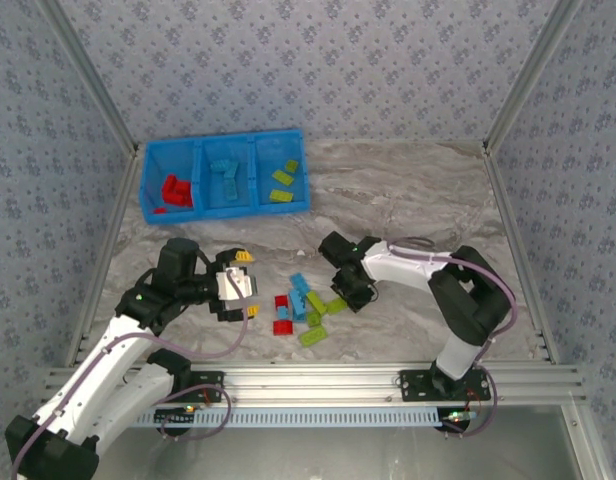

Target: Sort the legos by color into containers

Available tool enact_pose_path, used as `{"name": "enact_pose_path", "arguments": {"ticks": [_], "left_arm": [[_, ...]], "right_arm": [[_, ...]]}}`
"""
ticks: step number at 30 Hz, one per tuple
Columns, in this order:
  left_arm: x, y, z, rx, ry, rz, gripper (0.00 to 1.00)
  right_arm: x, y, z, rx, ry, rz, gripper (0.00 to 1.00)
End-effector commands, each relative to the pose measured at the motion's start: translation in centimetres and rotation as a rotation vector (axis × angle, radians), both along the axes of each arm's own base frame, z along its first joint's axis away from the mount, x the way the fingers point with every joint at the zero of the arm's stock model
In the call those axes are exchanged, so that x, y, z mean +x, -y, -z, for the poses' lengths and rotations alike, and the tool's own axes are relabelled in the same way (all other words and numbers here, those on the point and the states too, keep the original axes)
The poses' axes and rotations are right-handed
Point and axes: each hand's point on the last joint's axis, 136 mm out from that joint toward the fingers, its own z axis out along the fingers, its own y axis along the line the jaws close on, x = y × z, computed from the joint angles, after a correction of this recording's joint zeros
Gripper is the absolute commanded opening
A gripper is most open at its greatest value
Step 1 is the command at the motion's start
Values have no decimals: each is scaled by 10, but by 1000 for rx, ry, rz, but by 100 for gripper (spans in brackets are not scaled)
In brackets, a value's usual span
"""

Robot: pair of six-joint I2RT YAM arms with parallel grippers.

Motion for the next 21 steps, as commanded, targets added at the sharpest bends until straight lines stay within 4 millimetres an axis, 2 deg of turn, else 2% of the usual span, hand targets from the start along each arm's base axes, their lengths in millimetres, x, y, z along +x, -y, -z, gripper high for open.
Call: {"name": "enact_pose_path", "arguments": {"ticks": [1,6,9,11,14,16,19,21], "left_arm": [[-4,3,-3,-16,17,36,99],[-3,4,-4,-22,21,35,99],[-2,5,-9,-37,35,28,99],[2,6,-15,-67,52,10,99],[22,4,-30,-168,50,-119,99],[42,-3,-43,-239,25,-244,99],[73,-20,-63,-358,-39,-469,99],[90,-36,-73,-407,-84,-610,99]], "right_arm": [[-19,42,20,-99,-51,109,40],[-5,76,-3,-127,67,133,31],[10,96,-30,-179,189,105,31],[31,100,-55,-197,320,32,31],[74,76,-108,-155,603,-149,31],[98,44,-149,-105,807,-331,32],[121,2,-195,-111,1020,-562,32],[133,-23,-216,-160,1106,-705,32]]}}
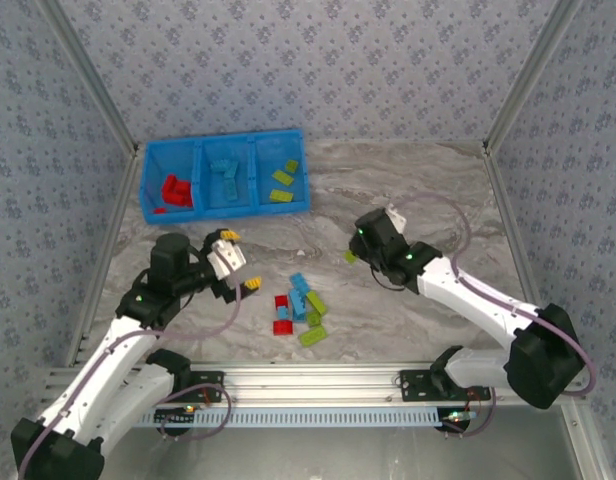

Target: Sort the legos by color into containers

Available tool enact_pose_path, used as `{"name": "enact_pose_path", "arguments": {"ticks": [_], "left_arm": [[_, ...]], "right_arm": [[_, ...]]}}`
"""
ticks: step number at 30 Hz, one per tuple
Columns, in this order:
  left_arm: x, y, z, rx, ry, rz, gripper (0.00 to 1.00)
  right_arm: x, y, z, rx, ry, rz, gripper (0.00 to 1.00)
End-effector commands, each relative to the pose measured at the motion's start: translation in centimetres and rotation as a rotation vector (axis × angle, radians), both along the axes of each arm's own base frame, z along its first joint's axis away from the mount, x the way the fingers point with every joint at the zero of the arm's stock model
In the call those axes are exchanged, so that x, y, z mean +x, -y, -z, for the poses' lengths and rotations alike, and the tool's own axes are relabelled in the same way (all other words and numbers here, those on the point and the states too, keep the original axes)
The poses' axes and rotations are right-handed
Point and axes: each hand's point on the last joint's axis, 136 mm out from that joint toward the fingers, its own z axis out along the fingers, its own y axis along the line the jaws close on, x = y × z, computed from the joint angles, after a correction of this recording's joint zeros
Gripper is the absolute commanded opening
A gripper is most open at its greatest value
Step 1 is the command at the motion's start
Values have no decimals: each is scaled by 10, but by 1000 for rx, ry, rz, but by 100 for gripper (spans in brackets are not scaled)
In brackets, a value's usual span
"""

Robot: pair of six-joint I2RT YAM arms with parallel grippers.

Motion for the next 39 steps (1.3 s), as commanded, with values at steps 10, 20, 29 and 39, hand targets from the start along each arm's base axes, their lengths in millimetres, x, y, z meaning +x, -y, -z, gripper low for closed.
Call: {"name": "enact_pose_path", "arguments": {"ticks": [10,20,29,39], "left_arm": [[56,-53,-44,-207,-91,-438,99],[60,-63,-41,-179,-51,-491,99],[61,-63,-37,-158,-53,-497,99],[69,-74,-27,-116,-72,-574,99]], "right_arm": [[117,-134,-87,-576,668,-511,32],[208,-153,-25,-771,501,-534,33],[220,-149,-34,-798,454,-563,55],[158,-108,-119,-703,485,-511,57]]}}
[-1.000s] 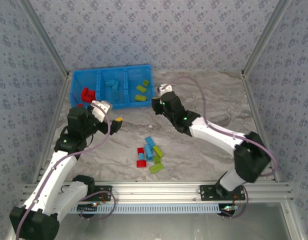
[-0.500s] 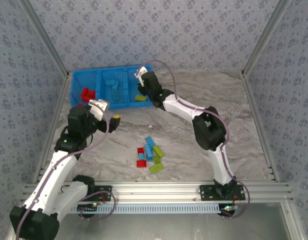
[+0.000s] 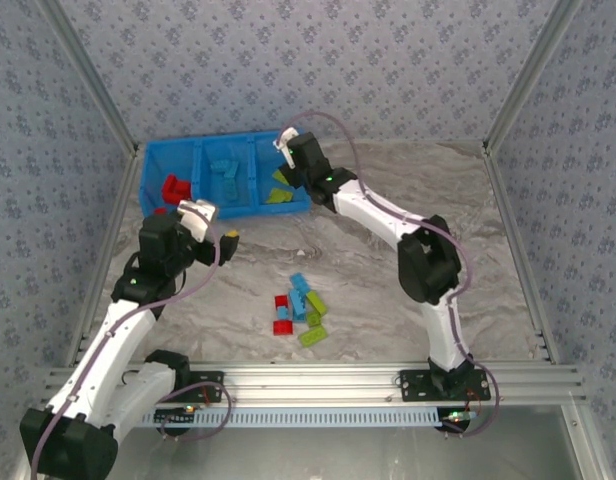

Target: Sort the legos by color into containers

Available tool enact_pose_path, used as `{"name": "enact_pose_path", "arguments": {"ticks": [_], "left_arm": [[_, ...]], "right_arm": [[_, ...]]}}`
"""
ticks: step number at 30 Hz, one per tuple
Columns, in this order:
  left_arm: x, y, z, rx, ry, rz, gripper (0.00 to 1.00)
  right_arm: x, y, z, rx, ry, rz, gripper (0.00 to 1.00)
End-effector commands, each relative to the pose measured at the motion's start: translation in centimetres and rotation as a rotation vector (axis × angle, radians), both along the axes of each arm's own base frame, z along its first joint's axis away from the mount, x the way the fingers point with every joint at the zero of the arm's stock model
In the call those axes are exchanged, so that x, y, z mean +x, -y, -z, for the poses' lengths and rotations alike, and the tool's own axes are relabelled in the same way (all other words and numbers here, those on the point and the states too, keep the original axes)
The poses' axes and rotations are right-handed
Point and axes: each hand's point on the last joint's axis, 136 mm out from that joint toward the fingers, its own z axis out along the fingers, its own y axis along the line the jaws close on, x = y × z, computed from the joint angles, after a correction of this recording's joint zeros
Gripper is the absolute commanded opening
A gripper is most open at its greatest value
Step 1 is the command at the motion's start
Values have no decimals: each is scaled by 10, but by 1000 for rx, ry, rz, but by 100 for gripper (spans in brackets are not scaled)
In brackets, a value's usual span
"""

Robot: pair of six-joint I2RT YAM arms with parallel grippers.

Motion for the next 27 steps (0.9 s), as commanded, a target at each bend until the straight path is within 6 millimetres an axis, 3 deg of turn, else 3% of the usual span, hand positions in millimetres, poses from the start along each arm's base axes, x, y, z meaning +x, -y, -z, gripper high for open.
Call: {"name": "enact_pose_path", "arguments": {"ticks": [1,5,9,12,14,17,21,23,27], "left_arm": [[7,-5,-3,9,0,-45,99],[13,-10,6,-38,-97,-128,97],[9,-25,-6,-77,-249,-381,93],[-7,-5,-4,-174,-391,-418,89],[-21,21,0,-268,-482,-410,86],[-46,76,16,-362,-610,-319,82],[-80,145,54,-431,-776,-213,81],[-94,165,78,-401,-850,-214,78],[-110,180,113,-261,-925,-224,74]], "right_arm": [[-45,31,-72,101,22,20,58],[-119,57,-76,170,-129,-87,68],[-195,78,-56,188,-348,-159,73],[-241,96,-36,225,-481,-154,78],[-263,106,-24,263,-556,-135,82],[-281,116,-10,290,-625,-113,85],[-280,131,7,276,-642,-32,87],[-274,136,8,290,-641,1,87],[-266,142,9,329,-646,30,88]]}}
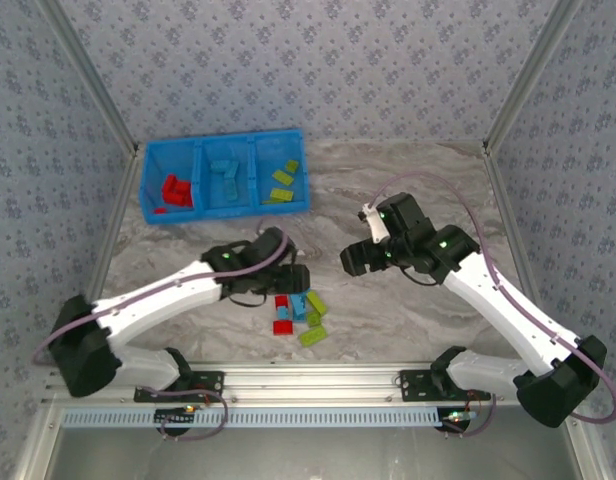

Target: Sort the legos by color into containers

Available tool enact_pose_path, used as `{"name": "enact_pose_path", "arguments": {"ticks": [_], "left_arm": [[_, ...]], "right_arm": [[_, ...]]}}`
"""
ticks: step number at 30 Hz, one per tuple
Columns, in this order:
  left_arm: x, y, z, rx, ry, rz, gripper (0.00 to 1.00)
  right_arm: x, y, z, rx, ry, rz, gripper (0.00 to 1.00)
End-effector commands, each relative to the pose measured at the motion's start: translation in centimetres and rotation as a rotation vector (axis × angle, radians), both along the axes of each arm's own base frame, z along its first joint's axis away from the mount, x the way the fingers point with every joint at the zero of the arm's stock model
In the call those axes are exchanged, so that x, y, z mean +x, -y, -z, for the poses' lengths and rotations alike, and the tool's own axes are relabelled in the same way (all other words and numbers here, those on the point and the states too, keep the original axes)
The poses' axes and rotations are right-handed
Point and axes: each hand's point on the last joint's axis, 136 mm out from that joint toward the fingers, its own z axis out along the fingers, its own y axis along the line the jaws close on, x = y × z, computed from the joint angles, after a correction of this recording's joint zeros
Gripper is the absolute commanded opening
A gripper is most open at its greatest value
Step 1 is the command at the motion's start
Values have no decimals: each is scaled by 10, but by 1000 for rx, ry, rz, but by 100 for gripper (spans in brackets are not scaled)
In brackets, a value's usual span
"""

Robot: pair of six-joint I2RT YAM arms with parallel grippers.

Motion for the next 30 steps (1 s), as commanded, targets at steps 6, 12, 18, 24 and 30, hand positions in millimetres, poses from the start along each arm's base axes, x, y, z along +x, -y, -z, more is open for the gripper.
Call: {"name": "enact_pose_path", "arguments": {"ticks": [6,12,18,24,30], "left_arm": [[-9,8,41,79,-98,-23,66],[-5,8,56,113,-96,-14,56],[-7,5,74,168,-117,8,44],[-2,-2,72,207,-83,8,28],[15,-5,40,187,21,-11,14]], "right_arm": [[0,16,4,40,-56,88,88],[0,23,9,18,-62,118,89],[-8,17,14,25,-111,89,90],[-15,8,18,50,-157,53,90],[-28,-15,18,126,-218,-34,89]]}}
